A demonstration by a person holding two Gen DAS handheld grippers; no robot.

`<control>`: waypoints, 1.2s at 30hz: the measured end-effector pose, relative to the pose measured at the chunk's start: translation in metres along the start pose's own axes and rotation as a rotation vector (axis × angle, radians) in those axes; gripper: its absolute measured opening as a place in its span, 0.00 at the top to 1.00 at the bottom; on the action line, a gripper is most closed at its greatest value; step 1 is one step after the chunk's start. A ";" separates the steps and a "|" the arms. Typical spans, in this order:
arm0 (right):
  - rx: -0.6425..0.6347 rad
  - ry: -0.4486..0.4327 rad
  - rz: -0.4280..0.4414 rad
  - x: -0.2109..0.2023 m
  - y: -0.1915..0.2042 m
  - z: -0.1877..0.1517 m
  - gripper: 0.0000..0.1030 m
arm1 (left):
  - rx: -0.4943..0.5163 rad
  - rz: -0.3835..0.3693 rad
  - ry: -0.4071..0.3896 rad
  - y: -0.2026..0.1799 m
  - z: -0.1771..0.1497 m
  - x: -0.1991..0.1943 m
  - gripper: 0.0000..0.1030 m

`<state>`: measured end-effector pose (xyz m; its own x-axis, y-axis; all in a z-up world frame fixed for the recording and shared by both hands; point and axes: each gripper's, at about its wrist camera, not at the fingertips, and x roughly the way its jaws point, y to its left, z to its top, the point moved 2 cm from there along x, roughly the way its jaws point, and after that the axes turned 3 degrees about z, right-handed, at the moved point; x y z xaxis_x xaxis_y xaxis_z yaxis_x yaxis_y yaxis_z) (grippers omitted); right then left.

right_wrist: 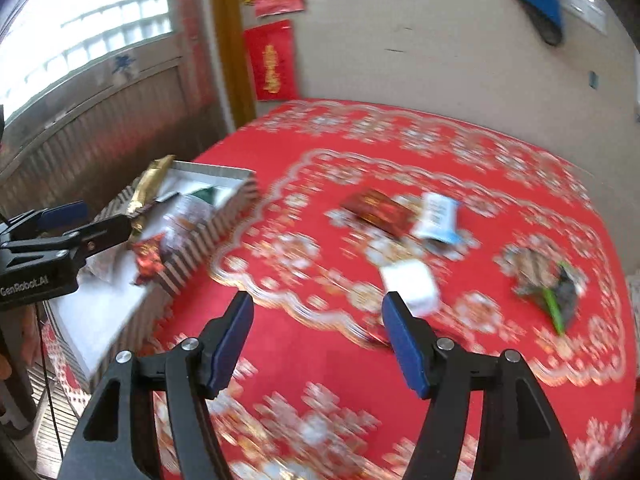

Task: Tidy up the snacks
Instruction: 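Open both tools to drop the stick and candy bag into the box, then grasp the white plastic box with the left tool while the right tool grasps the red gold-printed bar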

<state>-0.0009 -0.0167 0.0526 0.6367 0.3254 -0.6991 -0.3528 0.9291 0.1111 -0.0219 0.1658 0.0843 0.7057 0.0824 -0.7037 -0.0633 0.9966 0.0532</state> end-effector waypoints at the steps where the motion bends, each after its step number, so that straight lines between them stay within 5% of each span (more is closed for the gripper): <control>1: 0.011 -0.001 -0.011 -0.005 -0.008 -0.005 0.35 | 0.007 -0.010 0.002 -0.008 -0.001 0.000 0.13; 14: 0.127 -0.010 -0.129 -0.053 -0.093 -0.045 0.30 | 0.061 -0.113 0.071 -0.102 -0.019 0.011 0.13; 36: 0.186 0.023 -0.108 -0.049 -0.142 -0.053 0.30 | -0.027 -0.171 0.273 -0.206 0.020 0.116 0.13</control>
<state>-0.0180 -0.1739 0.0336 0.6475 0.2200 -0.7296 -0.1497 0.9755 0.1614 0.0872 -0.0297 0.0056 0.4924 -0.0950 -0.8652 0.0187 0.9949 -0.0987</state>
